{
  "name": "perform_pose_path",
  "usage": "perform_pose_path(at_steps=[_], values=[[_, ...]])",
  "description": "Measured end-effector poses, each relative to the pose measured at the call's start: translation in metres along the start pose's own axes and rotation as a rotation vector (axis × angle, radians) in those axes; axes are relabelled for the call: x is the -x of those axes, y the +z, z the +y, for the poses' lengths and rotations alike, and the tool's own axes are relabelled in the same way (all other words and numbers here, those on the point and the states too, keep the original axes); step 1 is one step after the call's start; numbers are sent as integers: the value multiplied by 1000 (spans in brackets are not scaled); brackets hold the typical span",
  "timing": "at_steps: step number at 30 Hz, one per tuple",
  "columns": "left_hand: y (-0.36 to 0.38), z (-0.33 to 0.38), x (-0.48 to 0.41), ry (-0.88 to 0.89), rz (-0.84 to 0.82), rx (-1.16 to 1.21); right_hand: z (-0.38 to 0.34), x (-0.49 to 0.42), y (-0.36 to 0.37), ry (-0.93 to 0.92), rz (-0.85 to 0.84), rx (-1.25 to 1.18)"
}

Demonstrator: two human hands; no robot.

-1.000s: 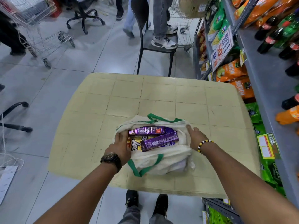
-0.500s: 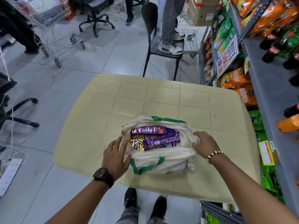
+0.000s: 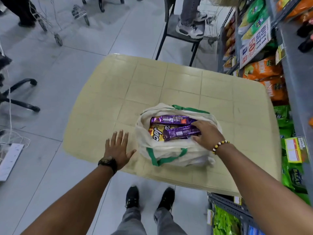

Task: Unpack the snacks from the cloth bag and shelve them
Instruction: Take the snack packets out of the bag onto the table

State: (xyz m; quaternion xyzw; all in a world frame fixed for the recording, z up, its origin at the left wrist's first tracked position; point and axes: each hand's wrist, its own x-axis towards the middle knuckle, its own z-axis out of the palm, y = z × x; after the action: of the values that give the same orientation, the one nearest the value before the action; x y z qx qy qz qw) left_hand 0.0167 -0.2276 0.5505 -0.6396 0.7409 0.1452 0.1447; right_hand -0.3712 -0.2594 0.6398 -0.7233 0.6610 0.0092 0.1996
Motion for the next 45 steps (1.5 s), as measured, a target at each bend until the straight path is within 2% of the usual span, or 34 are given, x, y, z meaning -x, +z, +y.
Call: perform_pose_path(at_steps=[7, 12, 17, 22, 29, 35, 40, 45], values=[[22, -29, -20, 116, -58, -10, -11, -8, 16, 93, 15, 102], [29, -56, -23, 195, -129, -45, -34, 23, 29, 178, 235, 24], [31, -79, -36, 169, -100, 20, -72, 48, 11, 200, 448, -4], [32, -108, -49, 159, -59, 27, -117, 13, -21, 102, 494, -4], [51, -129, -50, 177, 69, 52, -189, -109, -24, -59, 307, -12], [58, -131, -54, 192, 140, 61, -232, -202, 33, -126, 56, 44], [59, -134, -54, 199, 171, 75, -250, -230, 80, -97, -83, 100], [60, -134, -54, 210, 216, 98, -253, -233, 97, -105, -122, 174]])
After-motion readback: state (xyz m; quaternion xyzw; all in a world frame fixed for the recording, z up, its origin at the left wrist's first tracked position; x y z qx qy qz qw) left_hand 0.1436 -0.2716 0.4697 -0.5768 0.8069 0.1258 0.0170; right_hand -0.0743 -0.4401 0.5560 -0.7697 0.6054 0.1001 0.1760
